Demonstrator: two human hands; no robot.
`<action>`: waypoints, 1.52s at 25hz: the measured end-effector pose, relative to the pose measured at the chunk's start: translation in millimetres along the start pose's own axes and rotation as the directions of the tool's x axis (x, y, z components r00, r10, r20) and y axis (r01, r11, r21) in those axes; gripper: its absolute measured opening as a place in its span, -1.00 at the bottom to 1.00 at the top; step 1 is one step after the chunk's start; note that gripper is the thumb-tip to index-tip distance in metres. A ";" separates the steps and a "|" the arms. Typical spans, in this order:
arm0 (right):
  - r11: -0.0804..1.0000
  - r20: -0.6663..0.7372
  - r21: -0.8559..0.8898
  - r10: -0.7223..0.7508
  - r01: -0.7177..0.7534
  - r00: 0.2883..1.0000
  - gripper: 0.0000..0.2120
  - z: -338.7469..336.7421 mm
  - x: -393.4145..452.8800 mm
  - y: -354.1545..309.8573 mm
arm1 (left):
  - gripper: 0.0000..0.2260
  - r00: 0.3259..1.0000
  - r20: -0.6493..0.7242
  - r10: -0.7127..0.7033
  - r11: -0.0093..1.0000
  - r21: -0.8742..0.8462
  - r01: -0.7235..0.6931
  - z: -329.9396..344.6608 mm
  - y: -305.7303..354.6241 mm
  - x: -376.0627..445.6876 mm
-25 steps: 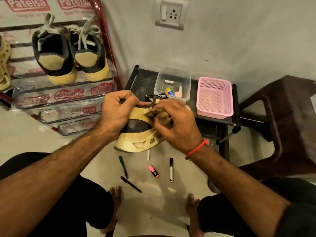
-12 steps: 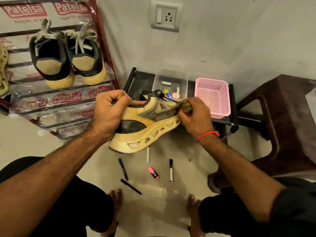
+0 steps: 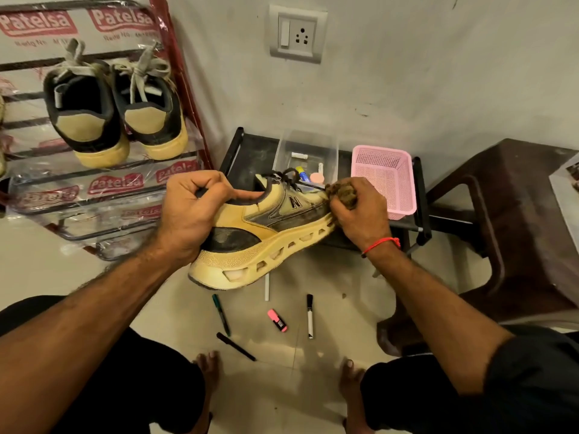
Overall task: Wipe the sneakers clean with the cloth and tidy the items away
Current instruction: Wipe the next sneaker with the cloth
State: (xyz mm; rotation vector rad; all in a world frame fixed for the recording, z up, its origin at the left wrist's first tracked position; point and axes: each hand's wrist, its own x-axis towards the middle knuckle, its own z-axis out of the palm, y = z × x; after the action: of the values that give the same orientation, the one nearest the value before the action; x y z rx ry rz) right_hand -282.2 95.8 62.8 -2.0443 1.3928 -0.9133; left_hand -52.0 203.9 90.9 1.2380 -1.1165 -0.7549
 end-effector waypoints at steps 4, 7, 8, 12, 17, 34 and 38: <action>0.980 0.036 0.117 -0.163 0.158 0.986 -0.87 12.2 -25.4 -43.0 | -0.69 0.998 0.063 -0.020 1.000 -0.009 0.021 7.7 -2.7 -1.3; 0.895 0.068 0.237 -0.403 0.378 0.913 -0.82 15.6 -57.9 -79.3 | -0.70 0.999 0.040 -0.006 1.000 -0.020 0.007 4.0 -2.5 -1.4; 0.877 0.097 0.197 -0.461 0.437 0.882 -0.80 14.2 -56.8 -76.7 | -0.71 0.999 0.038 0.003 0.999 -0.032 -0.002 1.4 -1.0 -0.8; 0.996 0.075 0.007 -0.086 0.085 0.993 -0.84 1.4 -10.5 -15.3 | -0.72 0.998 0.053 0.020 1.000 0.000 -0.020 -4.9 5.9 -0.8; 0.975 0.051 0.179 -0.146 0.135 0.988 -0.82 12.5 -30.9 -43.7 | -0.65 0.997 0.077 -0.008 1.000 -0.028 0.010 1.7 -0.6 0.4; 0.794 0.211 0.198 -0.607 0.574 0.766 -0.56 31.3 -82.6 -86.6 | -0.62 0.992 -0.118 -0.046 0.997 0.053 0.052 4.1 -7.1 4.1; 0.883 0.157 -0.008 -0.463 0.469 0.873 -0.60 26.3 -39.0 -37.0 | -0.75 0.990 -0.082 -0.112 0.993 -0.050 0.108 2.8 -2.8 4.6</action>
State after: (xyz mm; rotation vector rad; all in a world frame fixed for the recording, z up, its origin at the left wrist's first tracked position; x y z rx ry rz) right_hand -249.8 146.1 62.6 -2.4847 0.8543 -0.8926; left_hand -52.8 198.2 89.2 1.2891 -0.9636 -0.7991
